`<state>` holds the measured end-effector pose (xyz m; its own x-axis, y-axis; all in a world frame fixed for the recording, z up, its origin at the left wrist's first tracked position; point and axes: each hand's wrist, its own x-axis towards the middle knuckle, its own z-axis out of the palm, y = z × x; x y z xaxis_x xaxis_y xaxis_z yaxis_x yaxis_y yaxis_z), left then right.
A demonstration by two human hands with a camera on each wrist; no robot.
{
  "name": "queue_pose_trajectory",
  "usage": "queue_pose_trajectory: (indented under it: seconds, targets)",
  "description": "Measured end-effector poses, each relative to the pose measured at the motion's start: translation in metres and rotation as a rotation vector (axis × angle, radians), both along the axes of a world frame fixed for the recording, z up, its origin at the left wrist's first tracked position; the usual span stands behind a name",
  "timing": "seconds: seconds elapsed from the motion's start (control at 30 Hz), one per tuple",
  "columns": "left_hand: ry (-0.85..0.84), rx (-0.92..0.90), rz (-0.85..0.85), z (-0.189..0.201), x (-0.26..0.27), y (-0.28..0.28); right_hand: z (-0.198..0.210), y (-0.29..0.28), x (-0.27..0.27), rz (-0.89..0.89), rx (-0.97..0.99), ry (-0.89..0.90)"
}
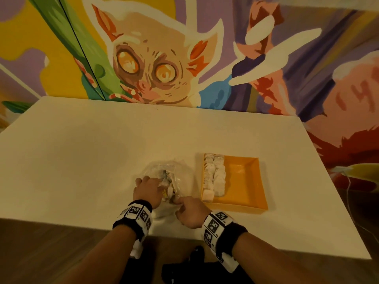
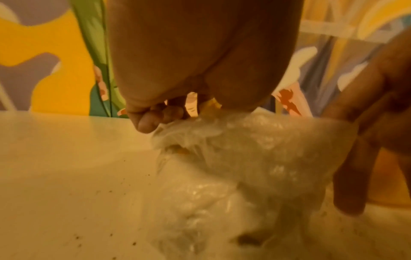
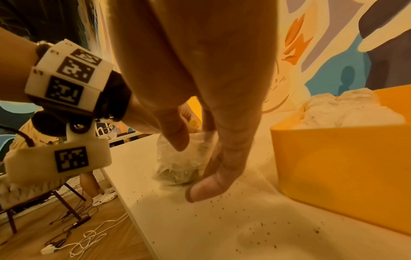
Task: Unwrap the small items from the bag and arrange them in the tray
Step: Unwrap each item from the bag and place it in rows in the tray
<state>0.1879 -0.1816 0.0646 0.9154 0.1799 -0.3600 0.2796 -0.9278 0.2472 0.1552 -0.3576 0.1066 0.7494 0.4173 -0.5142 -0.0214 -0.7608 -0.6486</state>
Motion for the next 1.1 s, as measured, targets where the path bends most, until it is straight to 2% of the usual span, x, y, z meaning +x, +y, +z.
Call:
queue_pose_trajectory:
  seconds: [0.2, 0.27, 0.33, 0.4, 0.47, 0.57, 0.67, 0.8, 0.93, 1.1]
  targets:
    - [-0.279, -0.160, 0.083, 0.020, 0.004, 0.004, 0.000, -0.001, 0.001, -0.009, -0.033, 0.023]
    - [-0.248, -0.245, 0.066, 0.026, 0.004, 0.004, -0.001, 0.003, 0.001, 0.001, -0.047, 0.030]
    - [-0.121, -0.243, -0.030, 0.026, 0.004, 0.000, 0.001, 0.005, 0.003, -0.002, -0.056, 0.032]
    - [-0.008, -0.146, -0.135, 0.023, 0.006, -0.009, 0.003, 0.004, 0.006, 0.004, -0.037, 0.025]
    - [0.040, -0.039, -0.167, 0.021, 0.008, -0.018, 0.007, 0.002, 0.009, 0.013, -0.019, 0.035]
    - [0.058, 0.038, -0.161, 0.017, 0.007, -0.029, 0.006, 0.002, 0.011, 0.012, -0.043, 0.037]
    - [0.015, 0.020, -0.144, 0.016, 0.004, -0.036, 0.004, 0.004, 0.013, 0.010, -0.054, 0.064]
    - [-0.005, -0.080, -0.115, 0.006, 0.003, -0.032, -0.001, 0.005, 0.013, -0.006, -0.043, 0.062]
    - [-0.068, -0.145, -0.098, 0.014, -0.003, -0.030, -0.002, 0.002, 0.012, 0.013, -0.019, 0.064]
    - [-0.105, -0.332, 0.069, 0.029, -0.004, -0.020, -0.003, 0.002, 0.016, 0.028, 0.003, 0.108]
